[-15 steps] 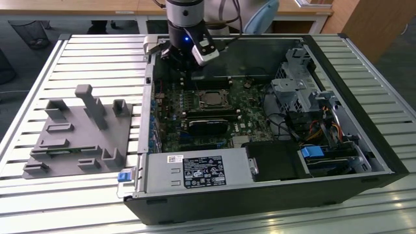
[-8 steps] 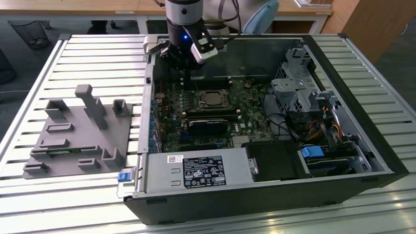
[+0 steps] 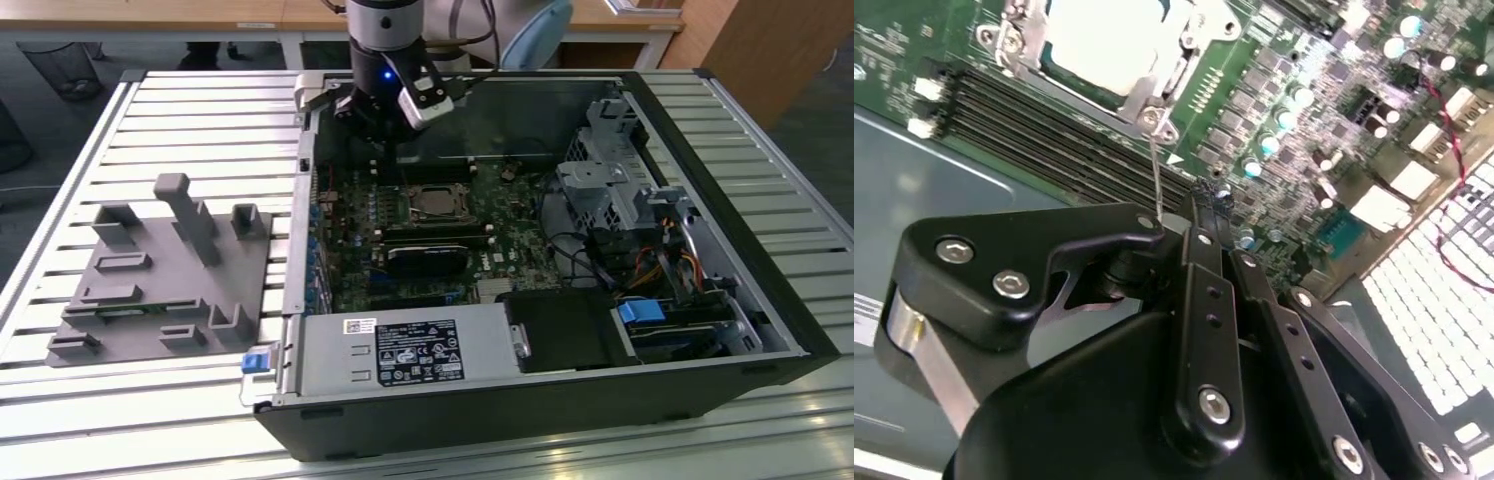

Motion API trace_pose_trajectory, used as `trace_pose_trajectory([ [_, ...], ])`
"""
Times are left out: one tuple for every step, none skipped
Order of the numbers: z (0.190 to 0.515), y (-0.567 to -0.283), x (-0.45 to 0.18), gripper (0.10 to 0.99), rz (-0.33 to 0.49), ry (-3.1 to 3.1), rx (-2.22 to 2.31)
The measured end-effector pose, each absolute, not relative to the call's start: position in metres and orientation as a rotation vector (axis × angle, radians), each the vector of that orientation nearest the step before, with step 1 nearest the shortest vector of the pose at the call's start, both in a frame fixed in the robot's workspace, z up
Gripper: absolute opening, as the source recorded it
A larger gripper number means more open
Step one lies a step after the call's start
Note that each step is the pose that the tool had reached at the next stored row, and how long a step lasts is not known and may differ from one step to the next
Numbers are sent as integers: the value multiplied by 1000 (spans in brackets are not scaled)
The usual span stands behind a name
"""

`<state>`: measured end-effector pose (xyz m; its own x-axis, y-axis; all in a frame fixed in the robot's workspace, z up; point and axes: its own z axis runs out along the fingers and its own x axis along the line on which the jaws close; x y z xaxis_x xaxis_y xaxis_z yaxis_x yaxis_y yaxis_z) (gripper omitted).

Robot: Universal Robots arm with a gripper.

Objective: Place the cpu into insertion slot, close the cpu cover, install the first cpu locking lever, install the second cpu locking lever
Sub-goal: 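Install the first cpu locking lever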

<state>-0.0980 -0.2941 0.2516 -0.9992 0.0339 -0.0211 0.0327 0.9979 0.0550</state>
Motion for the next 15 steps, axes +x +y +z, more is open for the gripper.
trace_pose_trajectory([
  [251,-294,-95,106,85,3118,52],
  [251,-294,-93,106,85,3118,52],
  [251,-294,-90,106,85,3118,52],
  [251,-294,-86,106,85,3118,52],
  [251,-294,-83,106,85,3119,52],
  [251,-294,-78,106,85,3119,52],
  [251,-294,-74,106,85,3120,52],
  [250,-294,-70,106,85,3120,52],
  [250,-294,-66,106,85,3121,52],
  [250,-294,-62,106,85,3122,52],
  [250,-294,-58,106,85,3123,52],
  [249,-294,-57,106,86,3123,52],
  [249,-294,-56,106,88,3123,52],
  [249,-294,-56,106,91,3123,52],
  [249,-295,-56,106,99,3123,52],
])
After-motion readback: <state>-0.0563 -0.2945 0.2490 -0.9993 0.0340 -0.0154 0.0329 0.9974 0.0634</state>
